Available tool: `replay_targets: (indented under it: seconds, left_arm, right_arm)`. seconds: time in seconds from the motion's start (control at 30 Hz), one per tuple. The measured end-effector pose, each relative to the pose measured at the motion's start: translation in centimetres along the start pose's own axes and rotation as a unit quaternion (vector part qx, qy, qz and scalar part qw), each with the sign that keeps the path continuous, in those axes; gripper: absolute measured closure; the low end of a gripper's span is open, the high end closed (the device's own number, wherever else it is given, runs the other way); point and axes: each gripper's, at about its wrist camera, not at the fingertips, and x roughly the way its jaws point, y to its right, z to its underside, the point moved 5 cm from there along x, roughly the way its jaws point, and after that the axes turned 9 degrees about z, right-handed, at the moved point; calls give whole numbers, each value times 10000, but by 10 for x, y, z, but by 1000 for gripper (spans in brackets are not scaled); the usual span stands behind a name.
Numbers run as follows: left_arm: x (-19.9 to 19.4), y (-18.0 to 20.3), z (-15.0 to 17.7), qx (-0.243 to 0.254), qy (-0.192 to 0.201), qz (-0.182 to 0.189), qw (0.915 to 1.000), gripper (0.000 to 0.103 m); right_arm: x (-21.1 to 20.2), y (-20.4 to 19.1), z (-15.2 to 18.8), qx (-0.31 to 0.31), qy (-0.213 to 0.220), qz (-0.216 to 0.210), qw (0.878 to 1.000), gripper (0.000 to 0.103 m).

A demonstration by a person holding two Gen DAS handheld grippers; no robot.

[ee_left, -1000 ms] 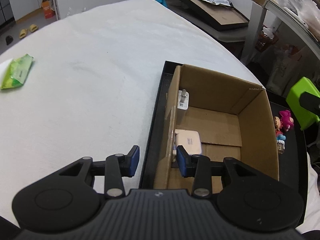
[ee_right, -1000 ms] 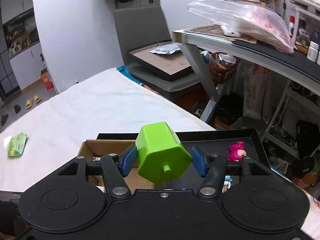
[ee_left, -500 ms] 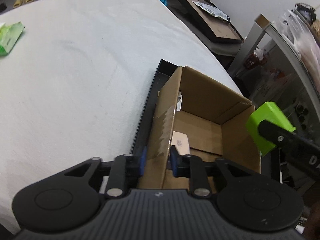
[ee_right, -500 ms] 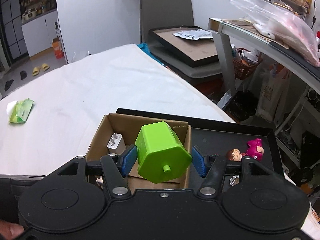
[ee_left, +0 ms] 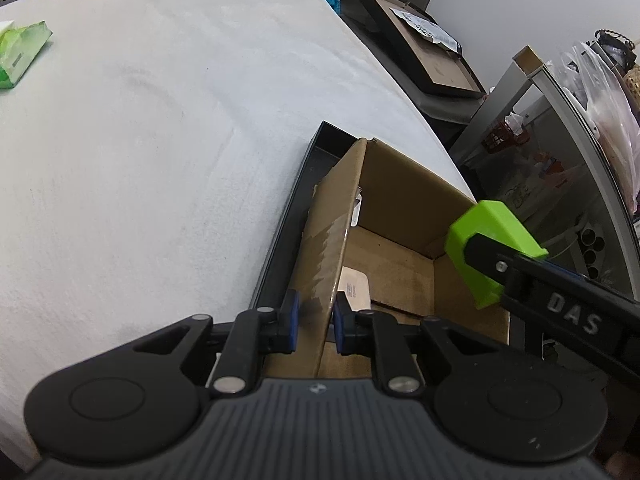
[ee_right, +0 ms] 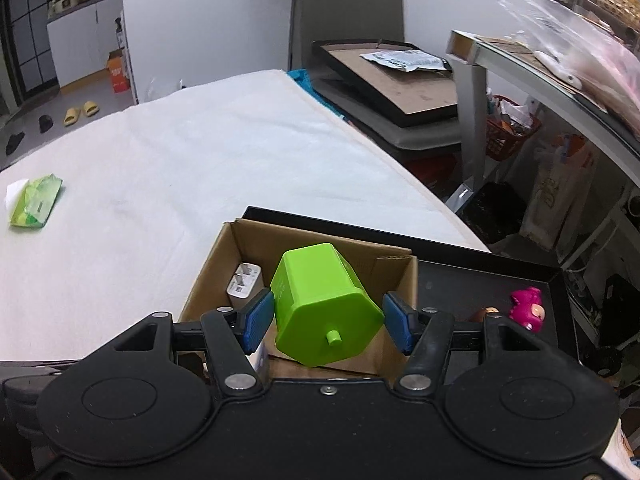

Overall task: Organize rigid objects
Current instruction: 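Carry the green block with the right tool and lower it into the box, then move the right tool back to the tray and grasp the blue-red mug figurine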

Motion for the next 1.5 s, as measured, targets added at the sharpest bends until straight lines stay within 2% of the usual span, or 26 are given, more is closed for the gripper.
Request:
replay_targets:
  seconds: [0.27, 0.5, 0.93, 1.07, 1.27, 1.5]
  left_arm:
    - [1, -4, -3, -104, -71, 94, 9999, 86]
    - [1, -8, -4, -200, -116, 169, 9996, 86]
    - [3, -6, -3, -160, -142, 181, 9996, 84]
    - [3, -6, -3, -169, -207, 114, 9996, 84]
    - [4, 2, -2, 163, -172, -191, 9995, 83]
    - [1, 11, 1, 488, -137, -555, 9972, 81]
  right_arm:
    - [22, -13, -6, -124, -131, 51, 9998, 44]
    - [46, -19, -2, 144, -469, -258, 9985, 44]
    - [24, 15, 5, 349, -305, -265, 9986, 44]
    - [11, 34, 5, 433, -239, -254, 9985, 43]
    - [3, 58, 8, 525, -153, -282, 9981, 43]
    - [8, 98, 20, 1007, -78, -355, 9943, 38]
